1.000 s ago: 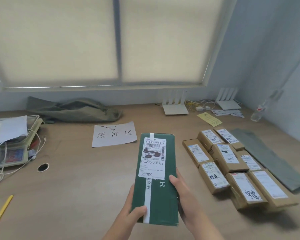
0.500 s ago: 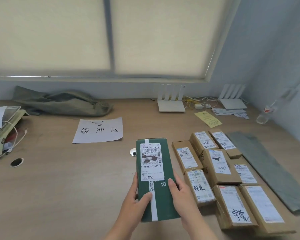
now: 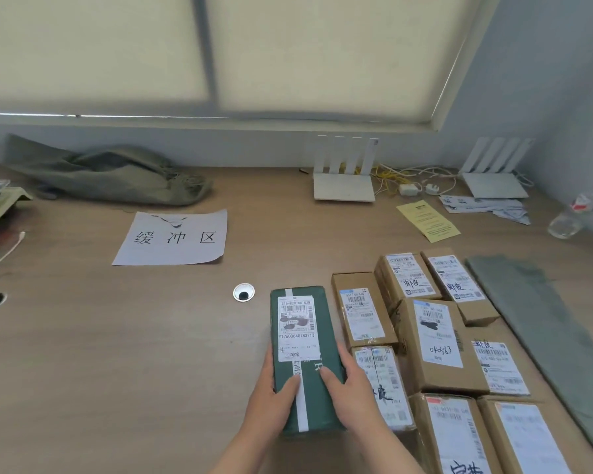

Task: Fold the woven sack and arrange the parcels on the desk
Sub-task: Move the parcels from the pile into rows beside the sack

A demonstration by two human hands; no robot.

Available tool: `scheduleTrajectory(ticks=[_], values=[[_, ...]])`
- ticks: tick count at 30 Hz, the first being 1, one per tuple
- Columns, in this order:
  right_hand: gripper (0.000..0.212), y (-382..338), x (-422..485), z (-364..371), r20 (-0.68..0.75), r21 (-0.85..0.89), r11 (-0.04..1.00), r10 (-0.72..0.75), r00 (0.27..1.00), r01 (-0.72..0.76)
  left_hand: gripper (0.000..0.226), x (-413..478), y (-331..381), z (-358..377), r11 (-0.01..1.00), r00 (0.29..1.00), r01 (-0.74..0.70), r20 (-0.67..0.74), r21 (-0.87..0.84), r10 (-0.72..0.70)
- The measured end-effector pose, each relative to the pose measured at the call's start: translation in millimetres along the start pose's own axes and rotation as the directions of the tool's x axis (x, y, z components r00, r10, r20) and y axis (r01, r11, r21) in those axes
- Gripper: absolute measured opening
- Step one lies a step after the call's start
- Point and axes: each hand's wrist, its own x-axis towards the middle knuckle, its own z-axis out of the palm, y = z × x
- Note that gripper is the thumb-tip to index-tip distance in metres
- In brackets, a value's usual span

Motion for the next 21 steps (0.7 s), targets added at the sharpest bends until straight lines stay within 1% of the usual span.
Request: scheduleTrajectory(ticks=[3, 7, 13, 21], values=[[0.061, 0, 14, -1, -0.049, 0.024, 1.000, -0.019, 0.999, 0.020, 0.059, 15, 3, 7, 1.000, 1.000, 0.000, -0.028, 0.012, 0.001], [0.064, -9, 34, -7, -0.101, -0.021, 0.999, -0.052, 0.994, 0.050, 0.055, 37, 13, 12, 1.000, 1.000, -0.004, -0.001, 0.016, 0.004], [0.063, -15, 62, -16, -0.157, -0.088, 0.994, -0.079, 0.984, 0.066, 0.057, 66, 20, 25, 0.999, 1.000, 0.006, 0.018, 0.043, -0.007], [0.062, -17, 81, -22, -0.181, -0.073, 0.994, -0.099, 0.978, 0.086, 0.056, 85, 28, 30, 0.999, 0.999, 0.016, 0.040, 0.043, -0.018]])
